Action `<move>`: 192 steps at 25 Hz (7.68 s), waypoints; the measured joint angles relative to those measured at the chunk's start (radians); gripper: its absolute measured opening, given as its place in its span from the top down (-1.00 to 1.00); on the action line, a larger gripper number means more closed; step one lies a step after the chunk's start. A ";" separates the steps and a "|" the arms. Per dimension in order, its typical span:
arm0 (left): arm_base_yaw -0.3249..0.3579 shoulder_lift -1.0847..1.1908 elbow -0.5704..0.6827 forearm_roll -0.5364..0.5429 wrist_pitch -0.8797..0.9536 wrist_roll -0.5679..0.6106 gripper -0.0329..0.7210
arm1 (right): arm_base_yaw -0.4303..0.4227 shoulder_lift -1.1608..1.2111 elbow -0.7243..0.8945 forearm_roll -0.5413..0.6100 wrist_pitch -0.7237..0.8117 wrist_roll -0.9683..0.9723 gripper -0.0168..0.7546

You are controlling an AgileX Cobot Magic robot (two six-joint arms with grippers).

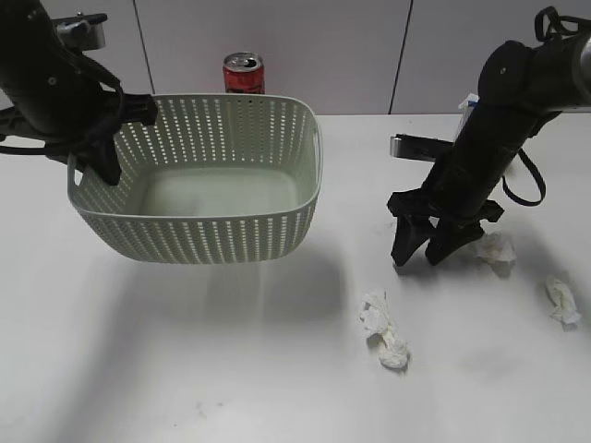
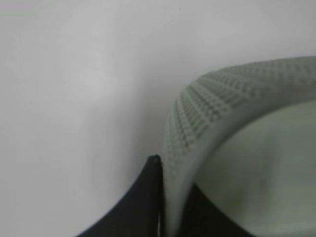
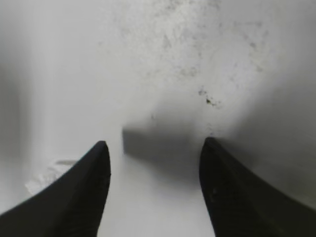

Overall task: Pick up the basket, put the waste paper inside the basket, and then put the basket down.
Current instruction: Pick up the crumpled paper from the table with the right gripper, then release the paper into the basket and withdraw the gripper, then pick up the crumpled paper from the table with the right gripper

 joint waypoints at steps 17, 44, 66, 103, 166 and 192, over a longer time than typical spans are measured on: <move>0.000 0.000 0.000 -0.002 0.030 0.000 0.91 | 0.000 -0.387 -0.253 -0.393 0.223 0.130 -0.19; 0.000 0.000 0.000 -0.008 0.029 0.000 0.91 | 0.000 -2.180 0.942 -0.415 0.079 0.205 -0.19; -0.001 -0.001 0.000 -0.010 0.030 0.000 0.91 | 0.000 -1.628 0.859 -0.434 -0.022 0.414 -0.46; -0.001 -0.001 0.000 -0.003 0.030 0.000 0.91 | -0.152 -0.300 0.499 -0.415 -0.311 0.360 0.23; -0.001 0.002 0.000 -0.007 0.017 0.000 0.91 | -0.090 -0.402 0.306 -0.255 -0.216 0.335 -0.58; -0.001 0.003 0.000 -0.009 0.014 0.000 0.91 | -0.024 -0.348 0.281 -0.272 -0.376 0.225 0.90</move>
